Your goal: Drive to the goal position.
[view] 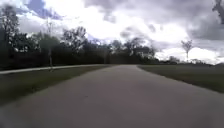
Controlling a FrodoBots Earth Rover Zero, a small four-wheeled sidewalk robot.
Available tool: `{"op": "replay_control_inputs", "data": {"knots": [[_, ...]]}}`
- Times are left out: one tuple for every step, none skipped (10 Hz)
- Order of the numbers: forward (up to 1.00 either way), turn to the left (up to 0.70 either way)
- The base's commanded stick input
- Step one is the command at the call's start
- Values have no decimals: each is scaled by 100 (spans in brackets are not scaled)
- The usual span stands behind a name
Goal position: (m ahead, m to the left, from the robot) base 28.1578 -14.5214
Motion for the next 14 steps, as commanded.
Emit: {"op": "replay_control_inputs", "data": {"knots": [[100,-3],[100,-2],[100,-2],[100,-2],[100,-2],[100,-2],[100,-2],[100,-4],[100,-24],[100,-37],[100,-9],[100,-3],[100,0],[100,0]]}}
